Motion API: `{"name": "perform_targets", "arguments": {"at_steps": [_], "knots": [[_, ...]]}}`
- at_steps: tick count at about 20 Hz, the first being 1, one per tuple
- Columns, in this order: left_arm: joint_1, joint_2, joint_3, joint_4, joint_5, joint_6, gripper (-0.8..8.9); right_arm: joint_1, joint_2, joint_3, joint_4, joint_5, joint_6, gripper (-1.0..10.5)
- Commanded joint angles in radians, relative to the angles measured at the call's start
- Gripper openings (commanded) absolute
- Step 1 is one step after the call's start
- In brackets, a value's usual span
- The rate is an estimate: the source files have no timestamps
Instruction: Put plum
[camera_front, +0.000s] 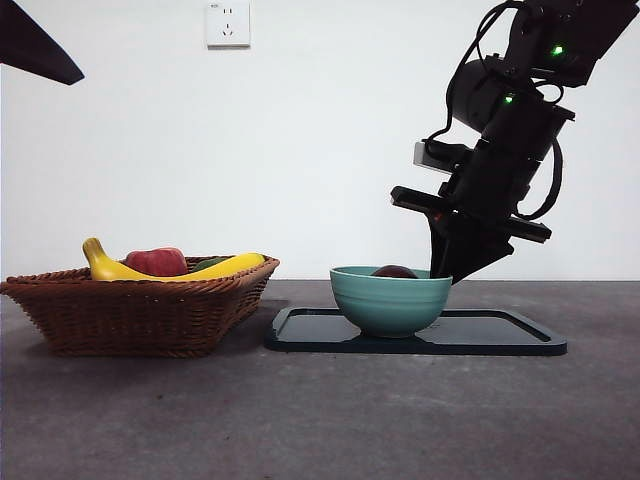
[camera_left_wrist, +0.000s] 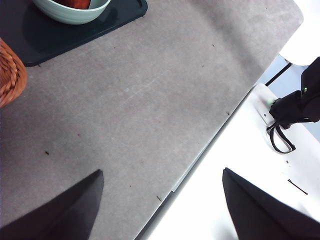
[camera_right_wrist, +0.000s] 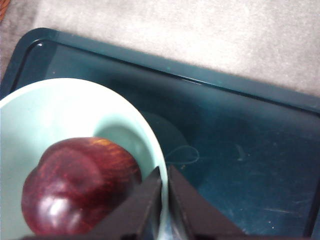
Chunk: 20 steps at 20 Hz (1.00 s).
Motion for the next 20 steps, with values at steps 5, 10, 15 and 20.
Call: {"name": "perform_targets", "arguments": {"at_steps": [5,10,15,20], "knots": [[-0.005,0.005,0.011,0.003,0.003,-0.003,3.74,0.003,0.015,0.024,-0.002,0.0,-0.006,1.9],[-0.005,0.005,0.011,0.007,0.004,-0.003,3.74,-0.015,-0.138,0.025,-0.058,0.0,-0.009,1.9],[-0.005,0.005,0.011,0.011,0.003,-0.003,3.74,-0.005,-0.417,0.025,-0.217,-0.029,-0.031,1.9],[-0.005,0.005,0.011,0.012,0.003,-0.003,3.74,0.027,-0.63,0.011,-0.415,-0.034,-0.056,1.9]]}}
